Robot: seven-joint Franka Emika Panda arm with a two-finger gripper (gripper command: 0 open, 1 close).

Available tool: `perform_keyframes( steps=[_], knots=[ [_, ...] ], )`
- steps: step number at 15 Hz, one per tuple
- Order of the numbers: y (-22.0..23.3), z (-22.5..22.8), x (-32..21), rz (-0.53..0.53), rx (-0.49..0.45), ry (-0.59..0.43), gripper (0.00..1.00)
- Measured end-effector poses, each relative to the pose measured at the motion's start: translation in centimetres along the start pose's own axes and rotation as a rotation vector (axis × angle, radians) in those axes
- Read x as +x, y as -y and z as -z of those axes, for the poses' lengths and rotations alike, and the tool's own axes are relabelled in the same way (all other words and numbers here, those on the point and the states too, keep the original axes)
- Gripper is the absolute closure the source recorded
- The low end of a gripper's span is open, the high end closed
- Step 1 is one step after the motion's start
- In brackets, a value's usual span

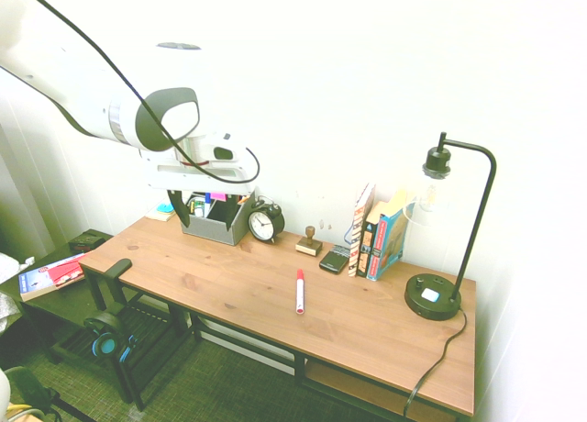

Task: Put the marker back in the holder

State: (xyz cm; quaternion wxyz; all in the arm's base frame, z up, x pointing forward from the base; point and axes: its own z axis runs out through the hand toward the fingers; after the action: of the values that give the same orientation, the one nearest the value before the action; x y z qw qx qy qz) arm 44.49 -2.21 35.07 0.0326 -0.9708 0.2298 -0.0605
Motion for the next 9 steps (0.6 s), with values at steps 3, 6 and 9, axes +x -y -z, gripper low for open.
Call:
perform_keyframes(
  steps=[3, 6, 9],
  knots=[
    [-1.8, -3.0, 1.2, 0.047, -0.008, 0.005, 0.0],
    [-3.8, -5.0, 3.0, 0.055, -0.016, 0.0, 0.0],
    [-5.9, -6.9, 5.5, 0.051, -0.024, -0.016, 0.0]
  ],
)
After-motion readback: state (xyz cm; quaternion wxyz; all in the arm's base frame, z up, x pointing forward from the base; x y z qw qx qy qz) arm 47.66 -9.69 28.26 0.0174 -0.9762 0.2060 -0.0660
